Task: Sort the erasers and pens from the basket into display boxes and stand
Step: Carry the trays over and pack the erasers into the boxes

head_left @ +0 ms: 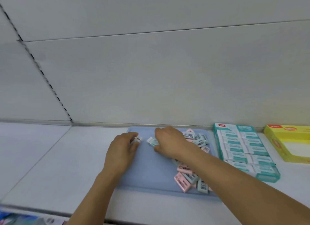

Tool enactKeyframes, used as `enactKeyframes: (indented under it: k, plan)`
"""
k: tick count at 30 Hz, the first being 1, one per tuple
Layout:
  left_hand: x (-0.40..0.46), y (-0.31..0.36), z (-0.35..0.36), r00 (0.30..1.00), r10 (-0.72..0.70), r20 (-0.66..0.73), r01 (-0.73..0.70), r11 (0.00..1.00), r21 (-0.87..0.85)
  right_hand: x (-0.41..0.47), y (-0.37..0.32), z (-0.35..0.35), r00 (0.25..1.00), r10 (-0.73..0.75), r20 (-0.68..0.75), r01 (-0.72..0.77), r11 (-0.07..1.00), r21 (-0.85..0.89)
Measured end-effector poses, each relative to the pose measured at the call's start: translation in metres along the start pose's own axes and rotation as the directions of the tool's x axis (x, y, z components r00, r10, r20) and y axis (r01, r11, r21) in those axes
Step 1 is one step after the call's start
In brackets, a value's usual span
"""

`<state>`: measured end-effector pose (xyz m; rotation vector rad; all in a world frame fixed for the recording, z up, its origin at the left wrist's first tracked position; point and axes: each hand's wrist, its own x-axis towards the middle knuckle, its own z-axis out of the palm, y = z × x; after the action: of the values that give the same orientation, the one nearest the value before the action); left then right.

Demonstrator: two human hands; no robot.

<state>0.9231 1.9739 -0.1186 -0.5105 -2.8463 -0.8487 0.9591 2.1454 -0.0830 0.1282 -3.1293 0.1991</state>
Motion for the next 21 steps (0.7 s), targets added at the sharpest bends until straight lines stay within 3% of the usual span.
enactKeyframes:
  k: [3,5,7,10,14,18,21]
  plan:
    - [-0.005,0.017,-0.008,0.984,-0.176,-0.028,0.146,0.888,-0.435,-0.007,0.001,-0.001,0.998,-0.040,-0.055,0.038,0.998,-0.041]
    - [-0.007,0.032,-0.010,0.965,-0.253,0.061,0.226,0.698,-0.680,-0.015,0.005,-0.003,0.989,-0.054,-0.137,0.056,0.998,0.013]
    - [-0.007,0.044,-0.010,0.947,-0.275,0.167,0.292,0.517,-0.805,-0.033,0.021,-0.006,0.970,-0.041,-0.239,0.086,0.980,0.181]
    - [-0.007,0.063,-0.006,0.928,-0.233,0.291,0.355,0.318,-0.879,-0.073,0.061,-0.022,0.922,0.166,-0.350,0.023,0.879,0.477]
    - [-0.008,0.086,0.006,0.907,-0.151,0.393,0.417,0.192,-0.888,-0.135,0.122,-0.037,0.856,0.444,-0.264,-0.132,0.682,0.719]
    - [-0.011,0.112,0.019,0.878,-0.085,0.471,0.479,0.146,-0.865,-0.173,0.141,-0.027,0.865,0.471,-0.172,-0.207,0.649,0.732]
    - [-0.014,0.125,0.026,0.871,-0.039,0.491,0.489,0.179,-0.854,-0.180,0.141,-0.016,0.885,0.444,-0.140,-0.228,0.676,0.701]
